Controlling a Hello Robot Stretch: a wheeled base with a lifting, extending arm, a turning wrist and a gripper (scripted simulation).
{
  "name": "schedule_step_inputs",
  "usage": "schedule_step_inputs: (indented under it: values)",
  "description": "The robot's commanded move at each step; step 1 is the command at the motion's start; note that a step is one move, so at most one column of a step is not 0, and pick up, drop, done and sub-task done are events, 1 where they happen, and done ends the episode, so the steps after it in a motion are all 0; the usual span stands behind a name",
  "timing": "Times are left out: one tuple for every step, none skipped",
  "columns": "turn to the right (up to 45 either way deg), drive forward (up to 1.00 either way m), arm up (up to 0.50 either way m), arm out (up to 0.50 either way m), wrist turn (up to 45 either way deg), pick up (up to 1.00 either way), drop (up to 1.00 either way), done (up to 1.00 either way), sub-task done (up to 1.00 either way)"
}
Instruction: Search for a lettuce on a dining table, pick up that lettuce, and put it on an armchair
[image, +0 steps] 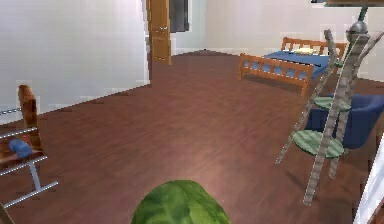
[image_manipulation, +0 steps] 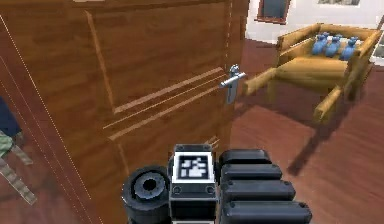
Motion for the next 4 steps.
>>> schedule_step_inputs:
  values:
    - [9.0,0.00,0.00,0.00,0.0,0.00,0.00,0.00,0.00]
    - [0.0,0.55,0.00,0.00,0.0,0.00,0.00,0.00,0.00]
    - [3.0,0.00,0.00,0.00,0.0,0.00,0.00,0.00,0.00]
    - [0.0,1.00,0.00,0.00,0.0,0.00,0.00,0.00,0.00]
